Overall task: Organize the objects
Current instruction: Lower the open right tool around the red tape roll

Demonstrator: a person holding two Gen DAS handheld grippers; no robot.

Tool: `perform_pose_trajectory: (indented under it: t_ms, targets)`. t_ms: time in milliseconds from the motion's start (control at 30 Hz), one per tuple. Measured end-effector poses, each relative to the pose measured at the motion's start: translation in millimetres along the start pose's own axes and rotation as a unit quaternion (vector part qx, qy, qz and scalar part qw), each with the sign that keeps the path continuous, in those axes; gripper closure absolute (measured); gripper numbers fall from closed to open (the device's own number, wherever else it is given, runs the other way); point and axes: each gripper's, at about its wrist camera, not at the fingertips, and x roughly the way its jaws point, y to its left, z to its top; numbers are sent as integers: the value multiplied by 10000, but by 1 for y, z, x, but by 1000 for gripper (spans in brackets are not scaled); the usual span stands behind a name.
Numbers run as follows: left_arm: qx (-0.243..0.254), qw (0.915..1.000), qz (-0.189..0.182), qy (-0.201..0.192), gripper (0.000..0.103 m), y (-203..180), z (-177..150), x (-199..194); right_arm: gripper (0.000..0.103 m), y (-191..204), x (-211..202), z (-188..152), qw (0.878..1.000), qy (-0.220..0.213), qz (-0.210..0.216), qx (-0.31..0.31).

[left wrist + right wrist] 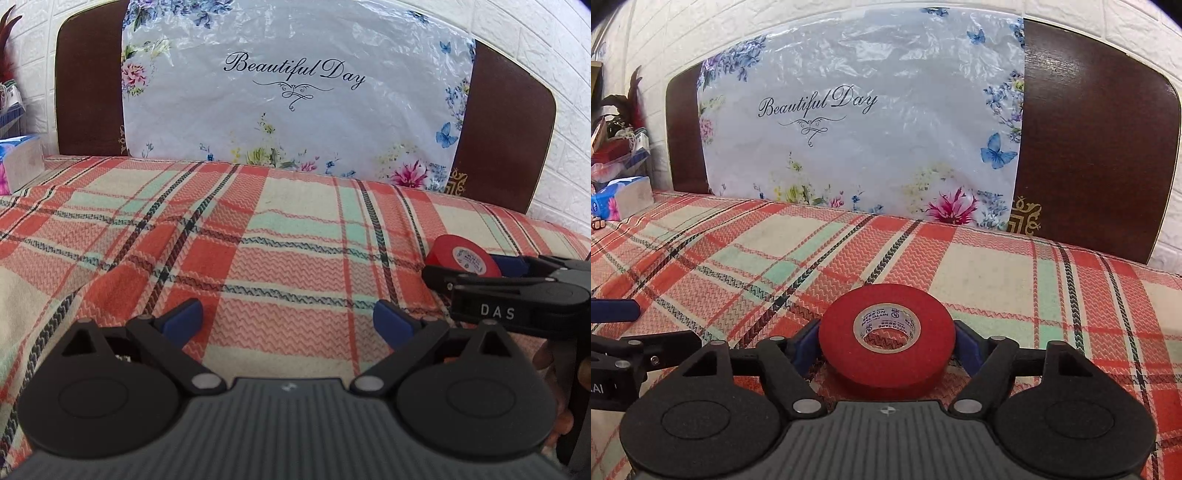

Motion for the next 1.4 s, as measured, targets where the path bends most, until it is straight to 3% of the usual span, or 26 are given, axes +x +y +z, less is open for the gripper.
perform_pose_trajectory:
  t_ms: [100, 233, 467, 667, 1000, 1400]
  targets:
    - [27, 10000, 24, 4, 4, 0, 0, 0, 32, -3, 4, 0, 10000, 24, 21, 36]
    - [204, 9997, 143, 82, 4, -5, 0, 3, 32, 5, -8, -6, 9992, 144, -347, -137]
    - [449, 9984, 261, 233, 1, -11, 2, 4, 32, 6, -106, -63, 9956, 408, -833, 113]
    - [534, 9976, 329, 304, 0, -13, -5, -7, 32, 1, -179, -111, 9890, 363, -1300, 606]
    - [672, 9964, 426, 304, 0, -15, -8, -10, 30, 4, -181, -114, 9871, 291, -1487, 510]
    - [605, 9971, 357, 300, 0, -12, -8, -9, 22, 6, -185, -114, 9847, 337, -1621, 537]
